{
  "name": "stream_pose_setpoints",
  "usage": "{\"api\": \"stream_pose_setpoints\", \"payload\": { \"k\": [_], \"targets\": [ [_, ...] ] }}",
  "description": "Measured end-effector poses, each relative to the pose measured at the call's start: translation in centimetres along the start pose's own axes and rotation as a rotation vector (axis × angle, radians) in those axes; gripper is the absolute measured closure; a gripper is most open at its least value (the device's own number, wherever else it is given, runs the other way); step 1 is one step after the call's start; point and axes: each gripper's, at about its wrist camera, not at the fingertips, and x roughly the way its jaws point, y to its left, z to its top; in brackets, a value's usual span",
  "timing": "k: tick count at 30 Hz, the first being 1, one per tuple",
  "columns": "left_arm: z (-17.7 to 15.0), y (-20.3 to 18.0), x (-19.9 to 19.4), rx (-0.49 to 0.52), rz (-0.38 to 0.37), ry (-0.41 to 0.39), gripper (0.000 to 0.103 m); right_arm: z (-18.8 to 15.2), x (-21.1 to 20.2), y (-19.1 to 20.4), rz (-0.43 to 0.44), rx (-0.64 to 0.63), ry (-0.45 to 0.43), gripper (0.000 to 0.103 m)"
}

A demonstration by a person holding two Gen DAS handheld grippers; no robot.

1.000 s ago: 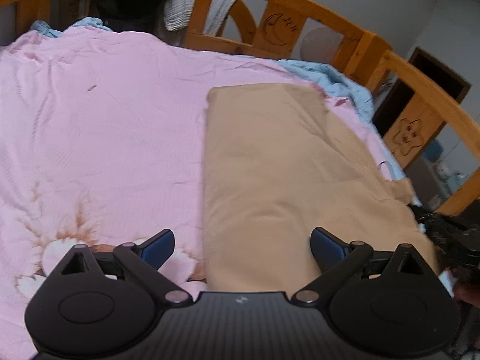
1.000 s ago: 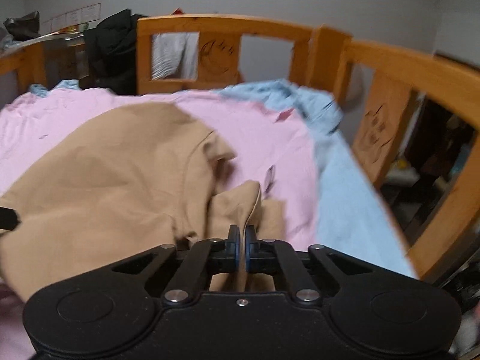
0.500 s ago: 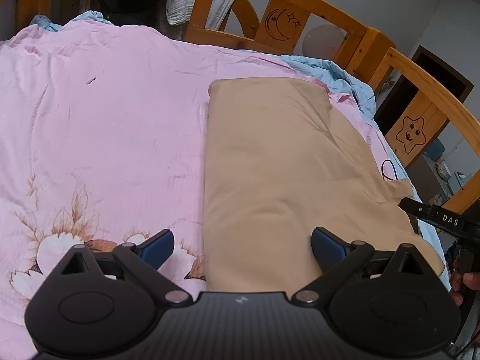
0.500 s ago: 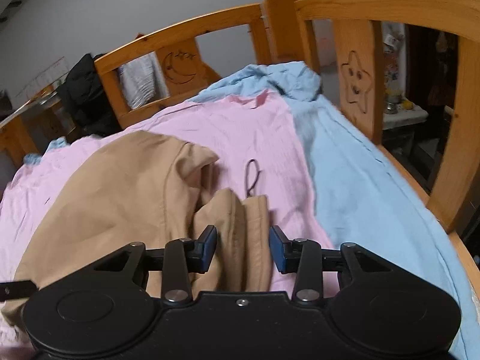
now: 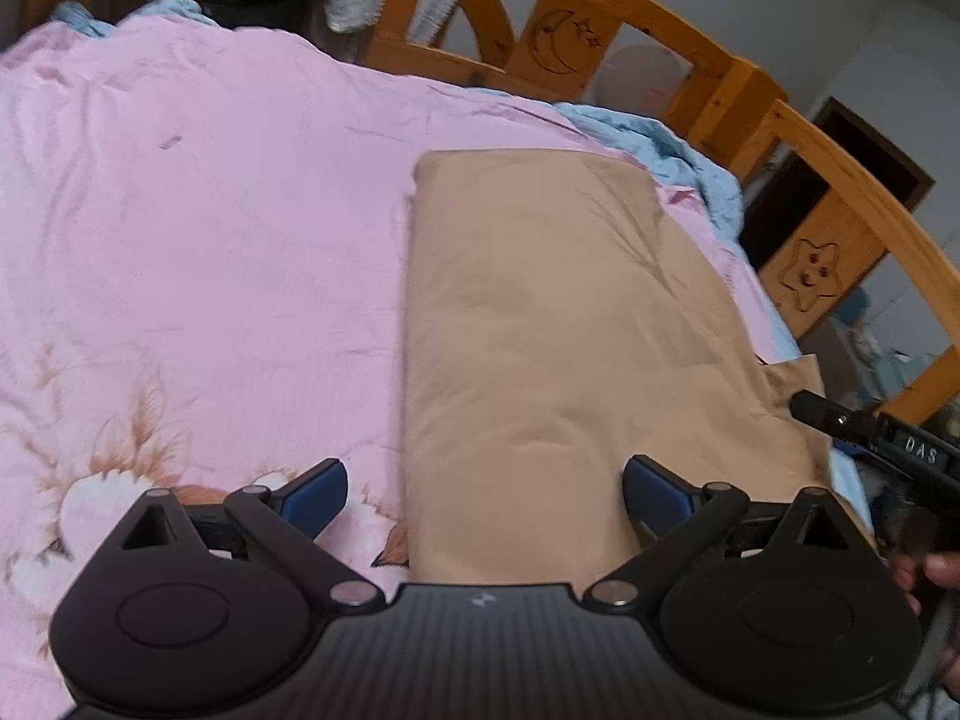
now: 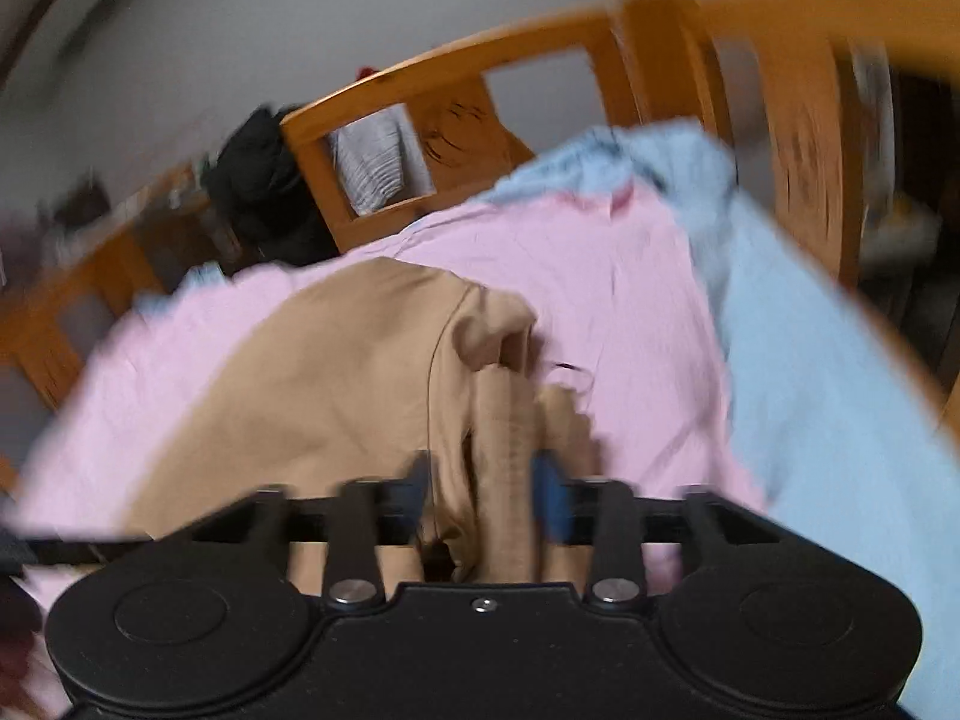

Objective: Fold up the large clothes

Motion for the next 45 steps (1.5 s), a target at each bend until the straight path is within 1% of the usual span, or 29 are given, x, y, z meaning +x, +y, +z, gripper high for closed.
{"api": "stream_pose_setpoints", "payload": {
  "k": [1, 2, 3, 4, 5, 7, 11, 14, 17, 19, 20, 21, 22, 24, 26, 29, 30, 32, 36, 38, 41, 42, 45],
  "targets": [
    [0.4, 0.5, 0.3, -0.002, -0.037, 0.016, 0.003, 0.2, 0.3, -0.8, 0.033, 0.054, 0.013, 0.033],
    [0.7, 1.0, 0.6, -0.004, -0.061, 0.027, 0.003, 0.3, 0.7, -1.5, 0.061, 0.097, 0.033, 0.028],
    [1.2, 1.4, 0.9, -0.008, -0.087, 0.037, 0.003, 0.4, 1.2, -2.0, 0.075, 0.131, 0.049, 0.027],
    [1.7, 1.9, 1.3, -0.010, -0.110, 0.045, 0.003, 0.4, 1.7, -2.4, 0.081, 0.149, 0.061, 0.024],
    [2.2, 2.3, 1.6, -0.013, -0.122, 0.049, 0.003, 0.5, 2.0, -2.6, 0.089, 0.160, 0.072, 0.020],
    [3.0, 2.9, 2.5, -0.002, -0.165, 0.071, 0.002, 0.9, 2.9, -3.1, 0.128, 0.172, 0.094, 0.016],
    [4.5, 3.9, 4.3, 0.000, -0.248, 0.115, 0.000, 1.0, 4.4, -3.4, 0.194, 0.164, 0.122, 0.012],
    [5.1, 4.0, 5.2, -0.011, -0.276, 0.132, 0.000, 1.1, 4.6, -3.2, 0.213, 0.131, 0.118, 0.012],
    [5.6, 3.9, 5.7, -0.006, -0.297, 0.126, 0.001, 1.1, 5.3, -3.0, 0.211, 0.086, 0.114, 0.009],
    [5.9, 4.6, 5.5, -0.055, -0.328, 0.105, 0.001, 1.0, 6.1, -3.3, 0.211, 0.081, 0.123, 0.009],
    [6.0, 5.3, 5.5, -0.104, -0.356, 0.090, 0.001, 1.0, 6.4, -3.5, 0.219, 0.085, 0.128, 0.009],
    [6.1, 5.9, 5.6, -0.138, -0.369, 0.084, 0.001, 1.0, 6.7, -3.8, 0.233, 0.091, 0.129, 0.009],
    [6.1, 6.3, 5.7, -0.164, -0.364, 0.080, 0.003, 1.0, 6.9, -4.0, 0.245, 0.098, 0.131, 0.009],
    [6.2, 6.5, 6.2, -0.152, -0.350, 0.096, 0.004, 0.9, 7.2, -4.0, 0.257, 0.106, 0.134, 0.012],
    [6.0, 6.2, 6.4, -0.129, -0.350, 0.095, 0.006, 0.8, 7.1, -3.6, 0.251, 0.080, 0.134, 0.017],
    [6.1, 6.0, 7.0, -0.132, -0.362, 0.110, 0.010, 0.7, 7.0, -3.2, 0.235, 0.056, 0.137, 0.023],
    [6.1, 5.9, 7.3, -0.137, -0.362, 0.118, 0.010, 0.6, 7.0, -3.1, 0.230, 0.054, 0.139, 0.023],
    [6.2, 5.5, 7.5, -0.127, -0.355, 0.125, 0.014, 0.5, 7.1, -3.0, 0.228, 0.058, 0.145, 0.023],
    [6.4, 4.1, 7.1, -0.072, -0.299, 0.131, 0.018, 0.3, 7.2, -2.7, 0.209, 0.052, 0.144, 0.023],
    [6.6, 3.5, 6.8, -0.054, -0.269, 0.135, 0.023, 0.1, 7.1, -2.4, 0.202, 0.041, 0.140, 0.024],
    [6.9, 1.7, 6.4, -0.010, -0.199, 0.139, 0.026, -0.1, 6.9, -2.0, 0.176, 0.018, 0.130, 0.031],
    [7.0, 1.1, 6.4, 0.002, -0.174, 0.143, 0.026, -0.2, 6.8, -1.8, 0.170, 0.005, 0.129, 0.032],
    [7.3, 0.0, 6.4, 0.023, -0.132, 0.155, 0.026, -0.5, 6.8, -1.7, 0.167, -0.013, 0.126, 0.037]
  ]
}}
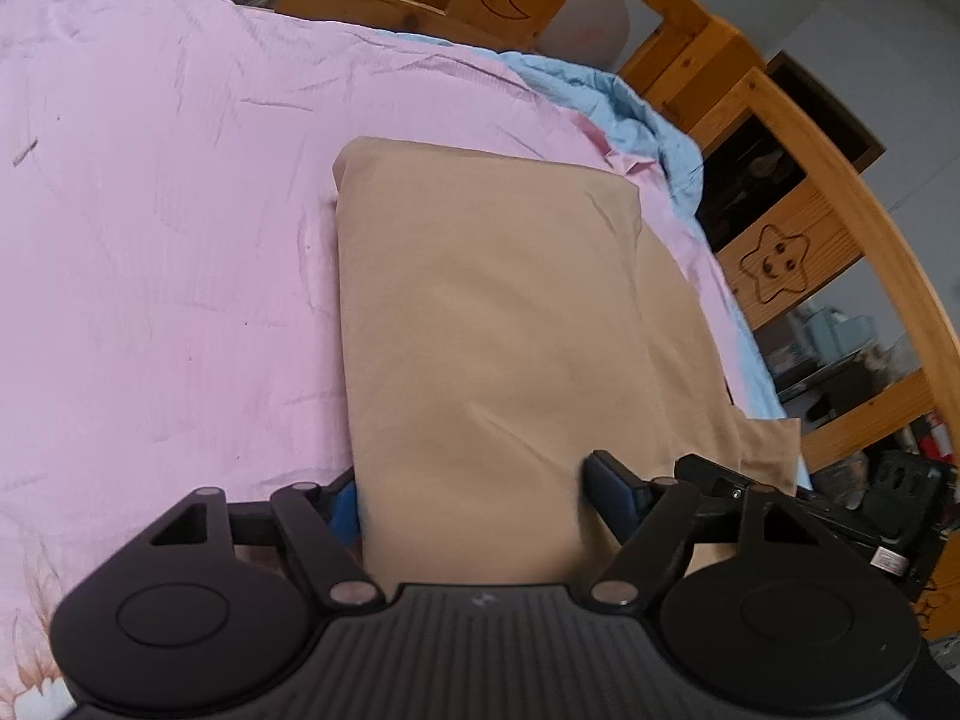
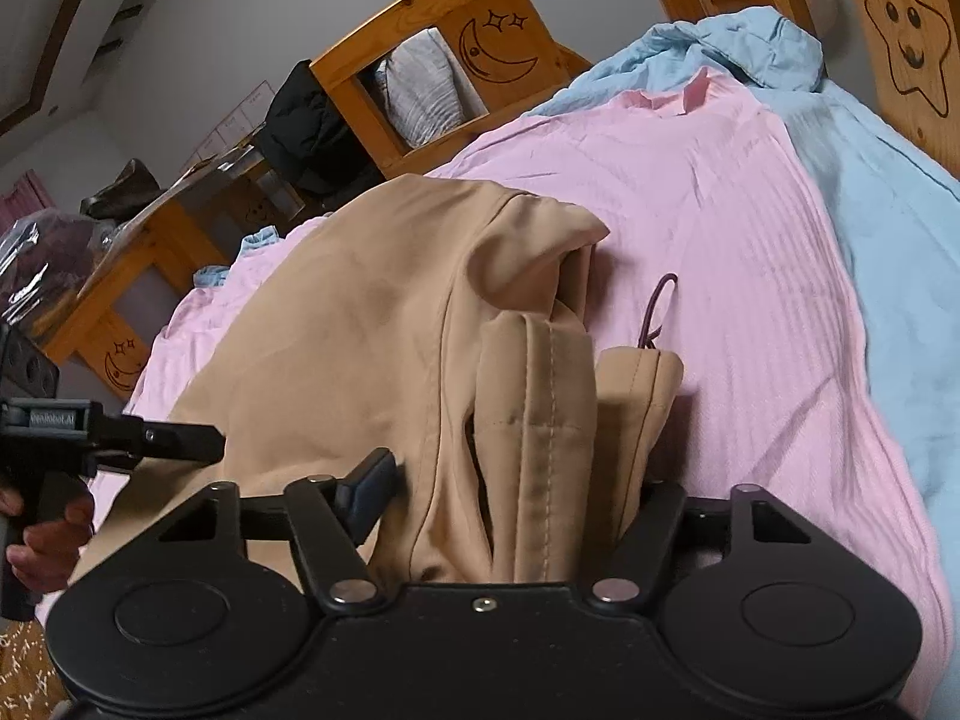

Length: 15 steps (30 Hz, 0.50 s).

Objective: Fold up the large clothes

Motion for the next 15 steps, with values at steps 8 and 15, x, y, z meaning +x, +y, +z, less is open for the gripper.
{"api": "stream_pose_setpoints", "payload": {
  "k": [8, 15],
  "targets": [
    [-0.4, 0.6, 0.1, 0.031, -0.014, 0.017, 0.013, 0.0, -0.2, -0.4, 0.042, 0.024, -0.001, 0.051],
    [-0.2, 1.6, 1.2, -0.002, -0.082, 0.063, 0.009, 0.3, 0.2, -1.1, 0.077, 0.063, 0.021, 0.042]
  ]
}}
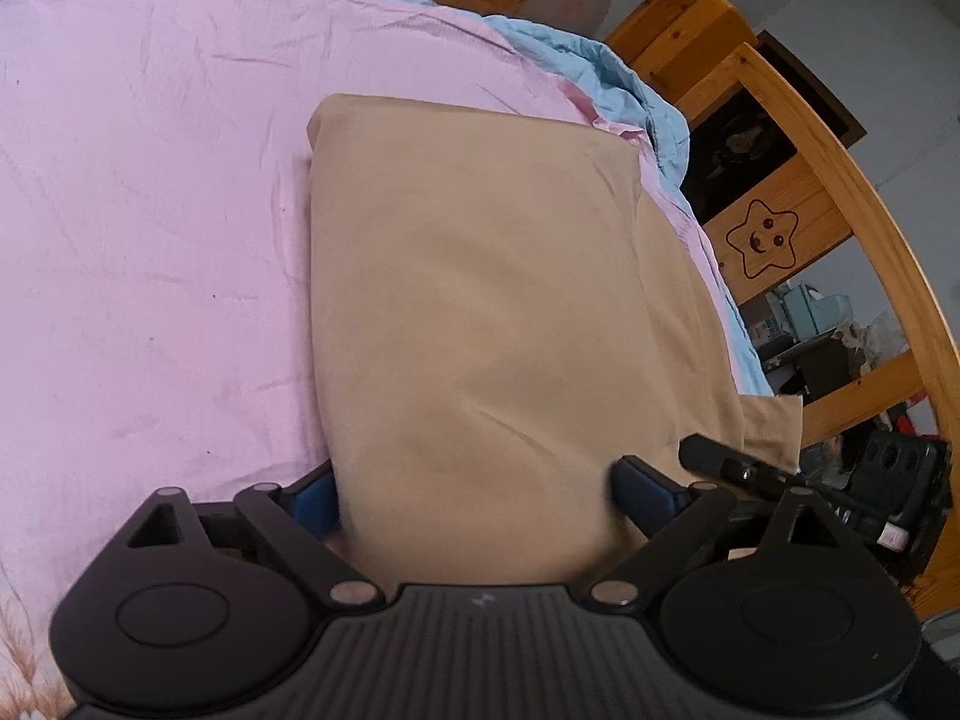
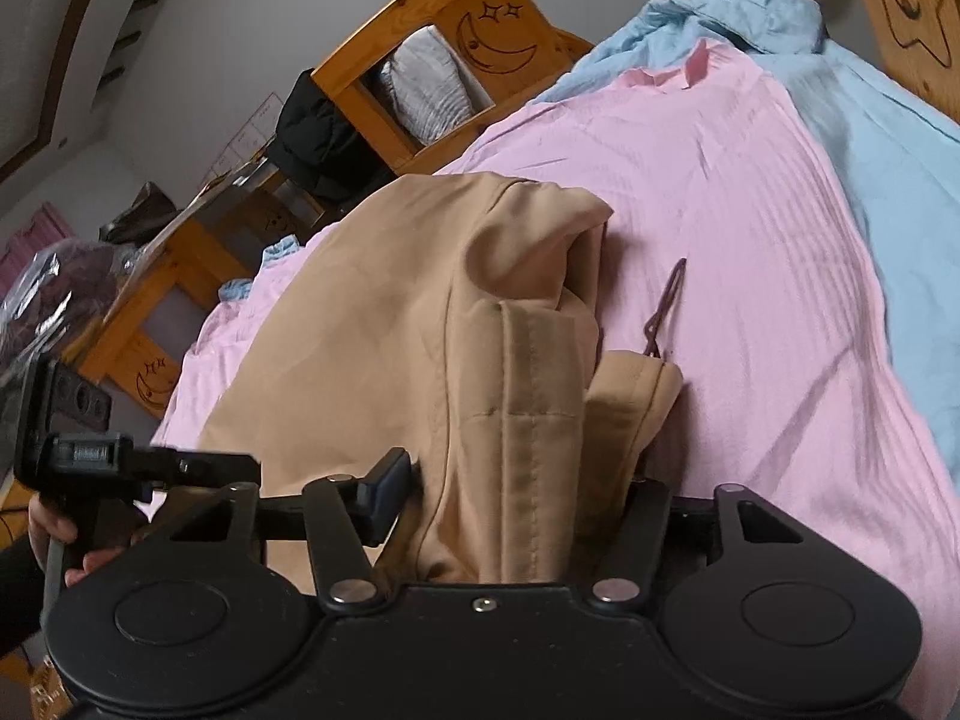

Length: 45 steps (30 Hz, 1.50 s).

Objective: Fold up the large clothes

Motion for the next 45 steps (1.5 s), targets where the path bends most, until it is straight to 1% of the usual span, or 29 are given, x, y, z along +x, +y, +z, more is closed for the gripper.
{"api": "stream_pose_setpoints", "payload": {
  "k": [4, 8, 13, 15, 17, 20, 23, 24, 25, 31, 34, 38, 41, 45],
  "targets": [
    [-0.1, -0.5, 0.0, 0.024, 0.018, -0.006, 0.011, -0.1, 0.0, 0.1, 0.001, -0.010, -0.001, 0.041],
    [0.1, -0.9, 0.0, 0.031, 0.030, -0.005, 0.017, -0.3, -0.1, 0.5, -0.023, -0.041, -0.008, 0.048],
    [0.5, -1.8, 0.0, 0.021, 0.063, -0.007, 0.023, -0.2, 0.0, 0.4, -0.025, -0.032, 0.002, 0.052],
    [0.3, -2.3, -0.2, 0.032, 0.081, -0.014, 0.026, -0.1, -0.1, 0.3, -0.021, -0.004, 0.000, 0.056],
    [0.3, -3.0, -0.4, 0.043, 0.103, -0.024, 0.029, -0.2, -0.4, 0.6, -0.018, 0.016, -0.008, 0.066],
    [0.0, -3.8, -1.1, 0.048, 0.127, -0.033, 0.034, -0.3, -1.0, 1.5, -0.018, 0.028, -0.021, 0.074],
    [-0.3, -3.9, -1.9, 0.035, 0.120, -0.027, 0.037, -0.4, -1.7, 2.2, -0.014, 0.034, -0.018, 0.077],
    [-0.4, -3.8, -2.2, 0.037, 0.101, -0.022, 0.037, -0.5, -2.0, 2.6, -0.010, 0.032, -0.020, 0.077],
    [-0.6, -3.7, -2.6, 0.034, 0.098, -0.022, 0.038, -0.6, -2.2, 2.9, -0.009, 0.025, -0.019, 0.077],
    [-0.9, -2.6, -5.0, 0.022, 0.095, -0.038, 0.040, -0.4, -2.5, 6.0, 0.012, -0.014, -0.021, 0.078],
    [-0.4, -1.6, -6.4, 0.017, 0.108, -0.051, 0.040, -0.1, -1.8, 7.8, 0.026, -0.041, -0.013, 0.078],
    [0.4, 0.2, -8.6, 0.004, 0.135, -0.094, 0.040, 0.7, -0.1, 10.0, 0.059, -0.059, -0.030, 0.078],
    [1.7, 1.8, -10.5, -0.008, 0.166, -0.134, 0.040, 2.0, 2.0, 12.2, 0.093, -0.079, -0.048, 0.078],
    [3.5, 4.0, -13.0, -0.020, 0.227, -0.195, 0.040, 4.1, 6.1, 15.4, 0.125, -0.128, -0.052, 0.078]
  ]
}}
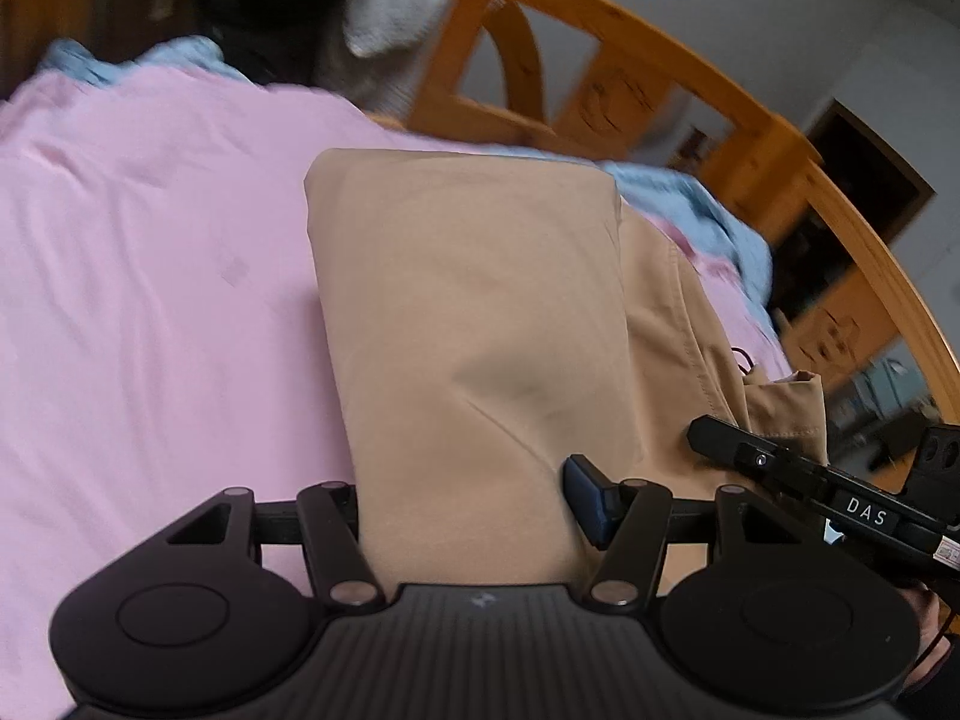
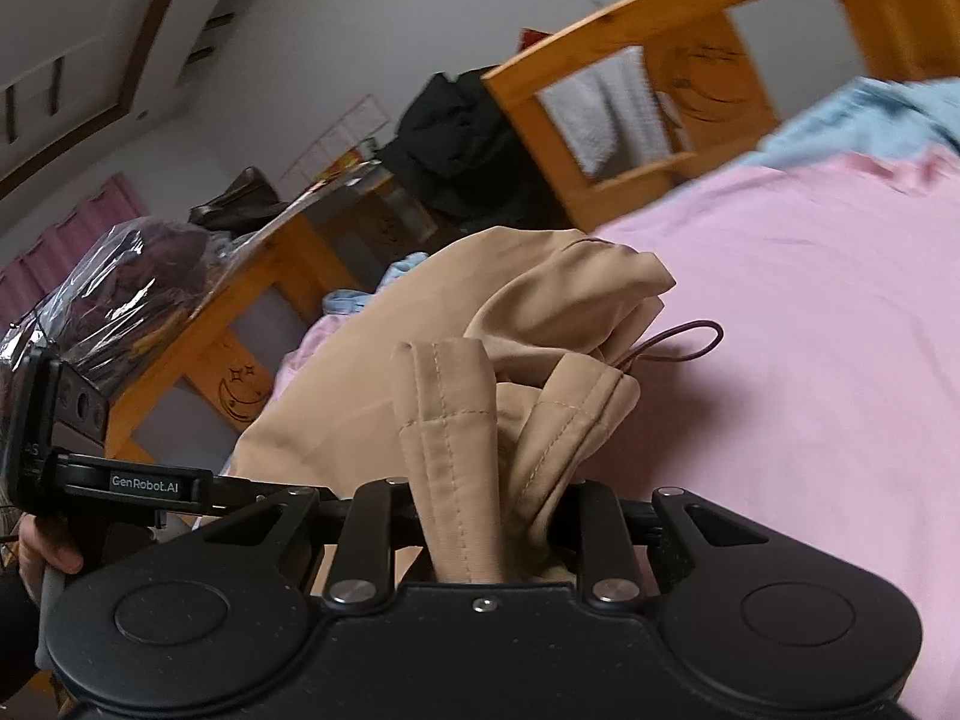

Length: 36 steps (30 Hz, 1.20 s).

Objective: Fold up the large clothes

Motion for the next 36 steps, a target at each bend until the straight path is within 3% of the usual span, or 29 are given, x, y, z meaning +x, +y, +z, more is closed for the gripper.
{"api": "stream_pose_setpoints", "payload": {
  "k": [6, 11, 15, 17, 21, 27, 33, 36],
  "targets": [
    [3.3, 3.8, -1.9, -0.034, 0.080, -0.073, 0.040, 3.2, 6.6, 3.1, 0.046, -0.027, -0.022, 0.078],
    [4.6, 6.6, -1.2, -0.059, 0.128, -0.079, 0.040, 4.5, 11.0, 4.6, 0.048, -0.024, -0.012, 0.078],
    [4.1, 7.7, 2.1, -0.085, 0.173, -0.015, 0.040, 3.4, 14.2, 4.6, -0.044, -0.055, 0.048, 0.078],
    [2.9, 8.2, 3.1, -0.090, 0.200, -0.010, 0.034, 2.6, 15.2, 4.5, -0.104, -0.086, 0.077, 0.077],
    [1.9, 8.7, 3.0, -0.091, 0.185, -0.039, 0.028, 2.0, 15.2, 4.2, -0.174, -0.134, 0.059, 0.072],
    [0.8, 9.0, 1.1, -0.111, 0.195, -0.068, 0.024, 1.6, 15.5, 4.7, -0.264, -0.304, 0.076, 0.063],
    [-1.2, 8.1, -2.2, -0.092, 0.228, -0.153, 0.017, 1.2, 15.1, 4.3, -0.296, -0.340, 0.078, 0.053],
    [-2.6, 7.5, -3.5, -0.076, 0.237, -0.173, 0.016, 0.8, 13.3, 4.3, -0.279, -0.337, 0.051, 0.041]
  ]
}}
